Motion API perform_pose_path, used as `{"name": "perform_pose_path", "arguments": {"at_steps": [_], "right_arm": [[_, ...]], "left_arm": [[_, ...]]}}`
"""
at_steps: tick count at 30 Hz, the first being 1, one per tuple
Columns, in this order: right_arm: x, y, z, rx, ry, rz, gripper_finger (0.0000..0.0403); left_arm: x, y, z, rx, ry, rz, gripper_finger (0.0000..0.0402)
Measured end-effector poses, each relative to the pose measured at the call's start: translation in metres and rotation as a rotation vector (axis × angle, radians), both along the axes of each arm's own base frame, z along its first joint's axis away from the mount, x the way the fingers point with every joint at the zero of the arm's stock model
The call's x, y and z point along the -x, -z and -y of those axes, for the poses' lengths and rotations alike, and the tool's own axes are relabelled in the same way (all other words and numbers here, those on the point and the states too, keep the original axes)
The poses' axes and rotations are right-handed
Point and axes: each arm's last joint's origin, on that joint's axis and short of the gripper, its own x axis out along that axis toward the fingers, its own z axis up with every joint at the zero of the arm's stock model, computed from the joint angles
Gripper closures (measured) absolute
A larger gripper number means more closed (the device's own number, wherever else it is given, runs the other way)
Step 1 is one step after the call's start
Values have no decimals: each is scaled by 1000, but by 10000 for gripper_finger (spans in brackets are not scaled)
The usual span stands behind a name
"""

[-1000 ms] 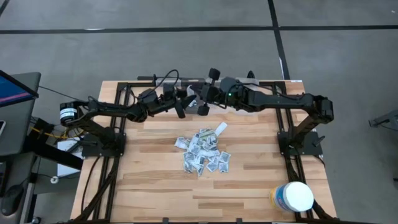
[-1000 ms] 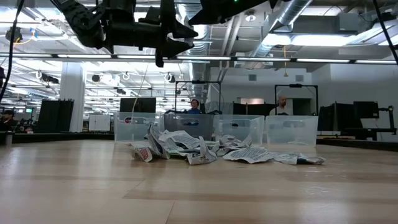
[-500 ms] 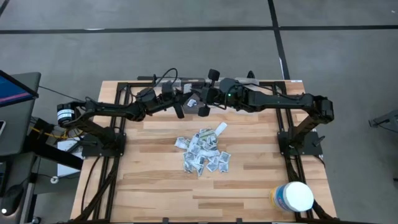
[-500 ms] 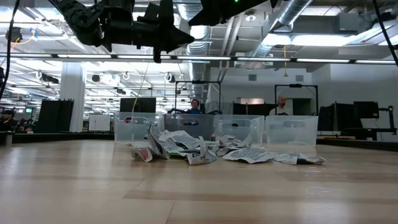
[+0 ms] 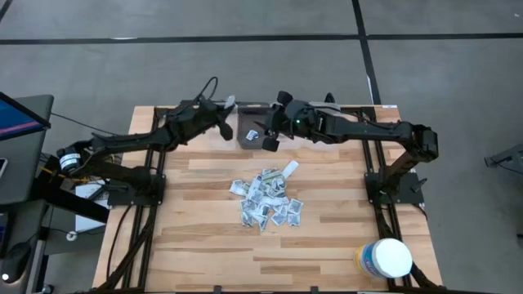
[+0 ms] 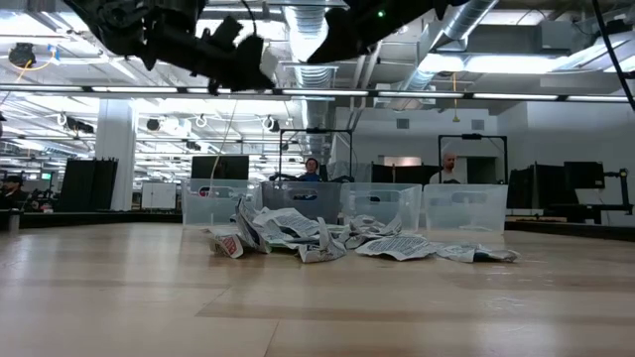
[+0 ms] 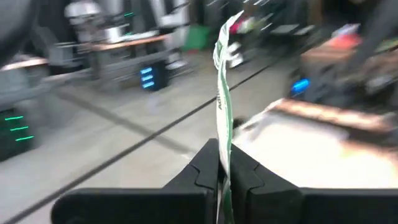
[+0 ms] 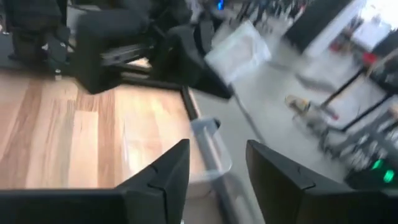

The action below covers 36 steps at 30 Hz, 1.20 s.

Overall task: Pick & Place First Aid Supplies
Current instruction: Put the bandage into the left transparent bin, then put the ointment pack into the right transparent bin

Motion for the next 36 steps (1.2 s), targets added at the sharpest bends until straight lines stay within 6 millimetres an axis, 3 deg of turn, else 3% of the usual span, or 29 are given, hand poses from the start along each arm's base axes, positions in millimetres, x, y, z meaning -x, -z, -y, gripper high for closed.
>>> {"name": "perform_pose_path", "arguments": {"at_steps": [3, 8, 14, 36], "right_arm": [[3, 6, 4, -71, 36, -32, 243], [8, 13, 9, -142, 78, -83, 248], [10, 17, 10, -156, 87, -120, 263], [14, 24, 7, -214, 55, -195, 275]], "left_arm": [[5, 10, -13, 20, -96, -60, 388], [8, 45, -30, 153, -162, -117, 390], [6, 74, -37, 274, -164, -153, 386], [4, 76, -35, 281, -159, -155, 313]]}}
